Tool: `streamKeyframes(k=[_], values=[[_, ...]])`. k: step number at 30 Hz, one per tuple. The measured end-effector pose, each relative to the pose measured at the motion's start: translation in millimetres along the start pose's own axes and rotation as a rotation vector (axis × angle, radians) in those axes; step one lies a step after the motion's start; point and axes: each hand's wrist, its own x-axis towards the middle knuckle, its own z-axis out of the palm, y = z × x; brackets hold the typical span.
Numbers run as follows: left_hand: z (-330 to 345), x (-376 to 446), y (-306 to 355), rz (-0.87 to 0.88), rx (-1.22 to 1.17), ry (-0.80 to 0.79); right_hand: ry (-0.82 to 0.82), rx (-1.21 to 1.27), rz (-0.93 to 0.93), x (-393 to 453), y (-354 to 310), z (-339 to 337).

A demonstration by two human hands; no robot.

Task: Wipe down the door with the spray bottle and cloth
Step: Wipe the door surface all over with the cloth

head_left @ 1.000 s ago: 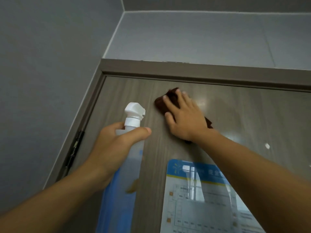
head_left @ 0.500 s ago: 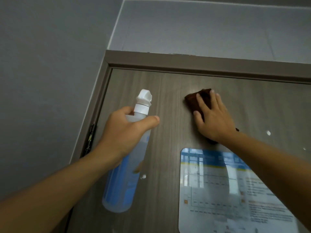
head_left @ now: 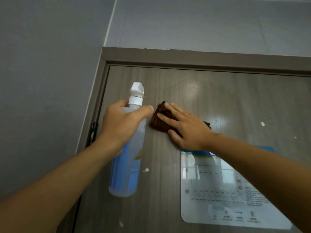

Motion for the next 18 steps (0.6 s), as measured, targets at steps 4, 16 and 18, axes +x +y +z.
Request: streamKeyframes(k=[4, 16, 18], values=[[-2, -3, -5, -0.039, -0.007, -0.021, 0.071, 0.036, 0.268, 7, 21, -8], [6, -15, -14, -0.112, -0.014, 0.015, 0.035, 0.032, 0.076, 6, -21, -1], [6, -15, -11, -0.133, -0.038, 0.002, -0.016, 0.003, -0.010, 0, -7, -6]])
